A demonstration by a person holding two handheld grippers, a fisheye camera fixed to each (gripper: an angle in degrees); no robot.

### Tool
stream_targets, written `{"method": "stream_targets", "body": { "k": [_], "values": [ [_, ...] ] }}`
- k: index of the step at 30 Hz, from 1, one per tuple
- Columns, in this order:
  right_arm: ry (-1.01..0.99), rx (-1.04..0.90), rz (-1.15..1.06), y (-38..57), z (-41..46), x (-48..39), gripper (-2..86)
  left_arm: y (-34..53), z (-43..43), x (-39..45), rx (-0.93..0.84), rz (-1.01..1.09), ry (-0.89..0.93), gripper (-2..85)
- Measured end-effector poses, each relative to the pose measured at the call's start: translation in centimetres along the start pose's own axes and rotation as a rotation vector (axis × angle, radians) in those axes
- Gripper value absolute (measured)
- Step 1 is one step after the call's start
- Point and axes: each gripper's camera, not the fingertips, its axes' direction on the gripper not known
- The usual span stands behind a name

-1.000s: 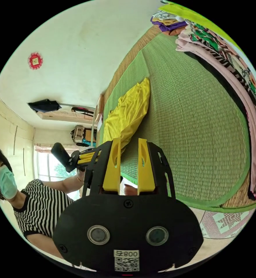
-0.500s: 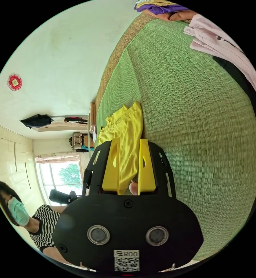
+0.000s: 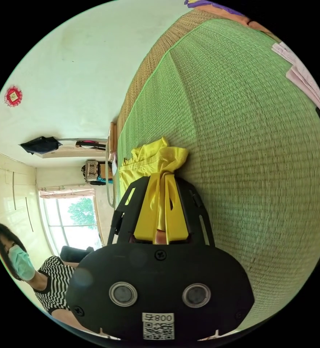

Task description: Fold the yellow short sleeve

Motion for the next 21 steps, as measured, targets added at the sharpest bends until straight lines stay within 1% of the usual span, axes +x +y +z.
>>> {"method": "stream_targets", "body": {
  "k": [8,13,17,21],
  "values": [
    [0.053,0.026,-0.028,0.3,-3.4,-5.7,1.7,4.1,0.0,-3.3,0.072,-0.014,0.073,0.9],
    [0.052,0.082,-0.043,0.2,-4.7,-11.7,1.6,8.7,-1.7,-7.0,0.179,-0.059,0.135,0.9],
    [0.070,0.118,-0.097,-0.6,-4.2,-19.6,1.6,13.3,-4.0,-10.2,0.284,-0.106,0.165,0.9],
    [0.099,0.096,-0.195,-2.3,-0.4,-29.2,1.5,20.8,-7.1,-15.3,0.430,-0.233,0.209,0.9]
  ]
}}
